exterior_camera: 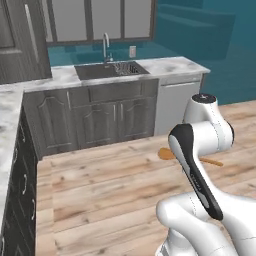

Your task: Organize the utensils by type. Pick up the wooden spoons from the counter and place them in the open cabinet. Then pick up the metallic utensils from the counter and place them in the open drawer.

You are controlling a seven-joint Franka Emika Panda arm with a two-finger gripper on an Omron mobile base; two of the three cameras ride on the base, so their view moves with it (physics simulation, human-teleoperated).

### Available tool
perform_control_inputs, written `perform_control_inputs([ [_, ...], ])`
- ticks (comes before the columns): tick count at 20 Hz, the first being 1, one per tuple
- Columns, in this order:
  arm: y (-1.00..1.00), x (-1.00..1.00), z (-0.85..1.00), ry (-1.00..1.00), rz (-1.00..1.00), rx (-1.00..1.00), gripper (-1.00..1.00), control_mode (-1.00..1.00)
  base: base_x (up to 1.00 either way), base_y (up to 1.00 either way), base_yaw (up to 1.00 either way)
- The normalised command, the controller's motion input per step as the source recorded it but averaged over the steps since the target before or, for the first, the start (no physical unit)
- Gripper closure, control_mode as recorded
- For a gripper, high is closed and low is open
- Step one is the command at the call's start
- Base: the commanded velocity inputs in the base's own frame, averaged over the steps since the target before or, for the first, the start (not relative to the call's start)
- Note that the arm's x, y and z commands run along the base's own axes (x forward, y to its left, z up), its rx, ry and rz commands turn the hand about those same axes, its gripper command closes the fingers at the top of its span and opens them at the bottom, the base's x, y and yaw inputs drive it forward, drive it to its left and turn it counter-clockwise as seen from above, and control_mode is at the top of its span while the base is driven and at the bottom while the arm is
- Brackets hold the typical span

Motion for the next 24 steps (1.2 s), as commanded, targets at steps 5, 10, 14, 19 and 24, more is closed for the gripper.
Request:
perform_control_inputs([
  [5, 0.0, 0.0, 0.0, 0.0, 0.0, 0.0, 1.0, 1.0, 1.0, 0.18, 0.01],
  [10, 0.0, 0.0, 0.0, 0.0, 0.0, 0.0, 1.0, 1.0, 1.0, 0.15, 0.16],
  [14, 0.0, 0.0, 0.0, 0.0, 0.0, 0.0, 1.0, 1.0, 1.0, 0.03, 0.3],
  [19, 0.0, 0.0, 0.0, 0.0, 0.0, 0.0, 1.0, 1.0, 1.0, 0.0, 0.38],
  [24, 0.0, 0.0, 0.0, 0.0, 0.0, 0.0, 1.0, 1.0, 0.67, 0.0, 0.7],
])
